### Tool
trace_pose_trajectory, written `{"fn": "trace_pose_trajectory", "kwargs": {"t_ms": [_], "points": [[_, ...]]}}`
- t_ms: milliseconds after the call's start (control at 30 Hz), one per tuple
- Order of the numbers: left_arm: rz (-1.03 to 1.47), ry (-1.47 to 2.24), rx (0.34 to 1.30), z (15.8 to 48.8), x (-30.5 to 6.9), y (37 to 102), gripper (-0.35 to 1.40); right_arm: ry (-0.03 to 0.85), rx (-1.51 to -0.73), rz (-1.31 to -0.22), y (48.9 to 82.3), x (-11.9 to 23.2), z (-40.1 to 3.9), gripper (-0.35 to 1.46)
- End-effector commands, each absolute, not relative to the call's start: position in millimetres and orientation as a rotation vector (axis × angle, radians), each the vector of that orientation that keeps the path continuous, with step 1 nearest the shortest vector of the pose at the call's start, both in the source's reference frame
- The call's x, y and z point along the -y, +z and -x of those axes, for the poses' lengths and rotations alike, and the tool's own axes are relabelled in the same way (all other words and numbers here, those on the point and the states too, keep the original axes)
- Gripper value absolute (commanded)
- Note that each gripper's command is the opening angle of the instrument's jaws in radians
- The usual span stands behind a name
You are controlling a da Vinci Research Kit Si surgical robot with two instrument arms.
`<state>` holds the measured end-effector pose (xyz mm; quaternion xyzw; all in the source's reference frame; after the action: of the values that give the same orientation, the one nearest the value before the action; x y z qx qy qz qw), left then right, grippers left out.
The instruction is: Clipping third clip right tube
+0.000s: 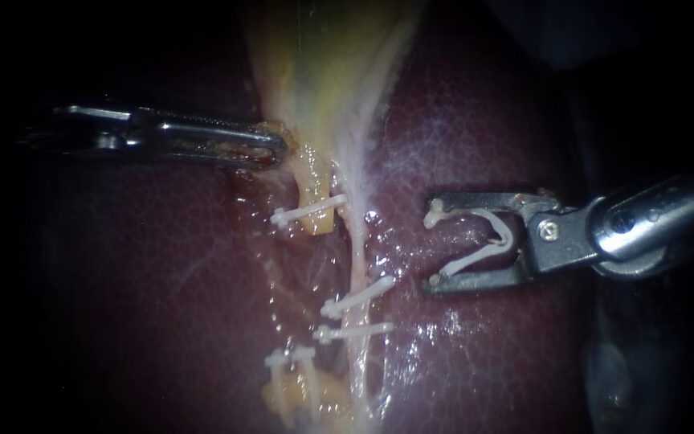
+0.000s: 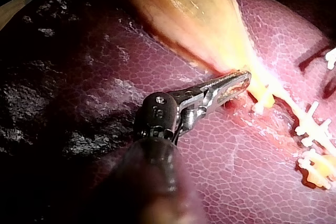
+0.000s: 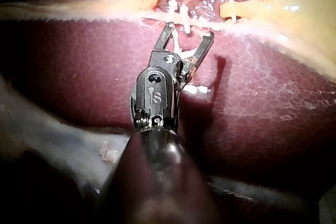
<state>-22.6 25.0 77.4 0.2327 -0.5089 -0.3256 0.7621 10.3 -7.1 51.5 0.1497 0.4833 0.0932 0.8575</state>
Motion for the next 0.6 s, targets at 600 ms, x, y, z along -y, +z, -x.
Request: {"fn": "trace_pose_trajectory", "kwargs": {"t_ms": [600], "points": [[-0.491, -0.764, 1.134, 17.1, -29.0, 70.7, -0.35, 0.196, -1.015, -0.315, 51.4, 7.1, -10.3, 0.5]]}}
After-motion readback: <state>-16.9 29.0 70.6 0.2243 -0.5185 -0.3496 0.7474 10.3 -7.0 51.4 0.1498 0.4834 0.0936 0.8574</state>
